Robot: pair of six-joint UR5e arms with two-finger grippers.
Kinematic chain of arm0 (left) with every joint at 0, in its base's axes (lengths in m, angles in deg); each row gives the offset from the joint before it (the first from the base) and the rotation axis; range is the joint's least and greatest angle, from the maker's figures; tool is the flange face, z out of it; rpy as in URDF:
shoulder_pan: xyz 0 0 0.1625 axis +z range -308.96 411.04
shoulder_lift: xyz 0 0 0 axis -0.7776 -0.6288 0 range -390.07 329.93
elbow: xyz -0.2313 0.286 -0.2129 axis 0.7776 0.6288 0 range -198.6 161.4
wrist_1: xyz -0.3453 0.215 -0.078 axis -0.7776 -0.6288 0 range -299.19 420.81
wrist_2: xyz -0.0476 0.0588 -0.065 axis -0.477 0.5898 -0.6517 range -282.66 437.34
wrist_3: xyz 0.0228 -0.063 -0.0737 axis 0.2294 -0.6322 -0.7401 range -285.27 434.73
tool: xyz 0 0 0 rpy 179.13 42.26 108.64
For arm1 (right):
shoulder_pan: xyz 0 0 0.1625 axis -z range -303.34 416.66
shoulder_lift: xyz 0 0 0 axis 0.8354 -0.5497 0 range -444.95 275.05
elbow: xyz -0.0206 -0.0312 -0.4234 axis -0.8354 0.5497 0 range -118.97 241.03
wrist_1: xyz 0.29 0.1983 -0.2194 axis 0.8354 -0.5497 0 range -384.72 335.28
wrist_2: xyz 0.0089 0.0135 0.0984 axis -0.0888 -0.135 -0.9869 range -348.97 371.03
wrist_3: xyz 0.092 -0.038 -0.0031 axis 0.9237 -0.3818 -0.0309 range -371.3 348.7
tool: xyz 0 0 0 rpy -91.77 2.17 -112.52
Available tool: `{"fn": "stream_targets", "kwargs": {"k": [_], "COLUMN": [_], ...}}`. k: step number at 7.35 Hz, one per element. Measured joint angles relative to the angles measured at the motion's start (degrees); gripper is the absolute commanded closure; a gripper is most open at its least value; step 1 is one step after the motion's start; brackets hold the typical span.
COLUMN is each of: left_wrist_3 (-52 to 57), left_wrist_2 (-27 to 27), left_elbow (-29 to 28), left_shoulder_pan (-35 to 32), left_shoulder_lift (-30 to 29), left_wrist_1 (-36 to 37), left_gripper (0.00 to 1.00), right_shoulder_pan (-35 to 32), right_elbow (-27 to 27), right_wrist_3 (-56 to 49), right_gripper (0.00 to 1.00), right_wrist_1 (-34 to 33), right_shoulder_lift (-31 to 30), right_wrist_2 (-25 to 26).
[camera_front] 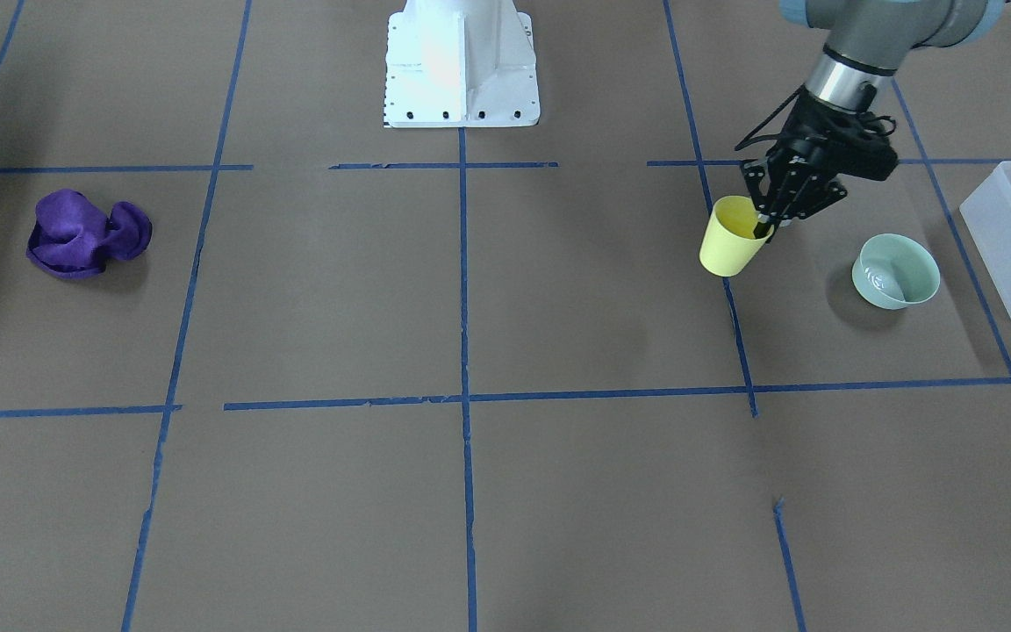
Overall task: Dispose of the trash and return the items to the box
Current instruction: 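Carry the yellow cup with the left gripper into the clear bin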
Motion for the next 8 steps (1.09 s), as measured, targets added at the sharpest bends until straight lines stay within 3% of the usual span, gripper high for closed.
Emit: {"fn": "stream_targets", "kwargs": {"k": [2,4,6,8], "left_wrist_3": [23.4,47.9,68.5,80.3], "left_wrist_2": [-10.7,-19.4,-21.8,-22.1], "left_elbow": [-0.4,-5.3,-14.7,-22.4], "left_shoulder_pan": [-14.0,-27.8,-37.3,-41.9], "left_shoulder_lift": [6.5,11.9,13.3,13.4], "left_wrist_1": [-0.3,-0.3,-0.5,-1.0], "left_gripper": [1.0,1.0,1.0,1.0], "right_shoulder_pan": [0.0,0.0,0.0,0.0], "right_elbow": [0.0,0.0,0.0,0.0], "right_wrist_3": [0.1,0.2,0.2,0.1], "right_gripper": [0.0,0.0,0.0,0.0], "right_wrist_1": [-0.1,-0.1,-0.1,0.0], "right_shoulder_lift": [0.0,0.1,0.1,0.1], "right_wrist_2": [0.0,0.0,0.0,0.0]}}
